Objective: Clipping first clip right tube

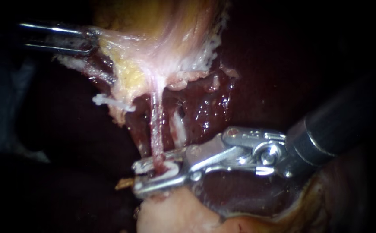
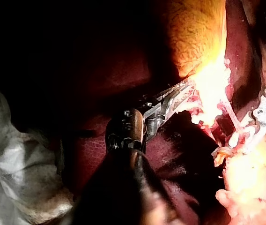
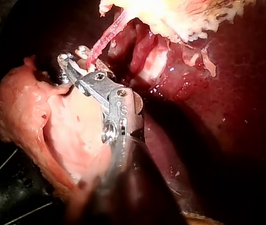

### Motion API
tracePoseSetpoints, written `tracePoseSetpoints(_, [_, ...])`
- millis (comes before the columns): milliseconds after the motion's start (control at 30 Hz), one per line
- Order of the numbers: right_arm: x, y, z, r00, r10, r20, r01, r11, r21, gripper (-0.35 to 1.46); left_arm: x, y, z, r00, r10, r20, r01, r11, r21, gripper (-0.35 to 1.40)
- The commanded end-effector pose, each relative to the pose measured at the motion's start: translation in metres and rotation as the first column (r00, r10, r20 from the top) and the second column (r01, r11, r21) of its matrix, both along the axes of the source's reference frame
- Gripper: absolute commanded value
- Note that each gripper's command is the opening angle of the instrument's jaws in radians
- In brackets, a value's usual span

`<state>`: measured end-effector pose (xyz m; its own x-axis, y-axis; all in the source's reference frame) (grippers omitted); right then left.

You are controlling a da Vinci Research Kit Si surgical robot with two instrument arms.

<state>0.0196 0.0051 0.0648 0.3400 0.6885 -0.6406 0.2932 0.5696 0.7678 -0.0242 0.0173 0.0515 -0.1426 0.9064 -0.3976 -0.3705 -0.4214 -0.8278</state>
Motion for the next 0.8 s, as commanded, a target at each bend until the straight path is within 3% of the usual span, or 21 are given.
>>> tracePoseSetpoints(33, [-0.0001, 0.0001, 0.0001, 1.0000, 0.000, 0.000, 0.000, 1.000, -0.001, -0.04, 0.0000, 0.0000, 0.0000, 1.0000, 0.000, 0.000, 0.000, 1.000, 0.000, -0.35])
tracePoseSetpoints(233, [-0.0003, 0.0002, 0.0005, 1.0000, -0.001, -0.001, 0.001, 1.000, -0.001, -0.35, 0.0000, 0.0000, 0.0001, 1.0000, 0.000, 0.000, 0.000, 1.000, 0.000, -0.35])
tracePoseSetpoints(800, [-0.0005, 0.0003, 0.0004, 1.0000, -0.003, 0.009, 0.003, 1.000, 0.020, -0.35, 0.0000, 0.0000, 0.0001, 1.0000, -0.001, -0.001, 0.001, 1.000, 0.000, -0.35])
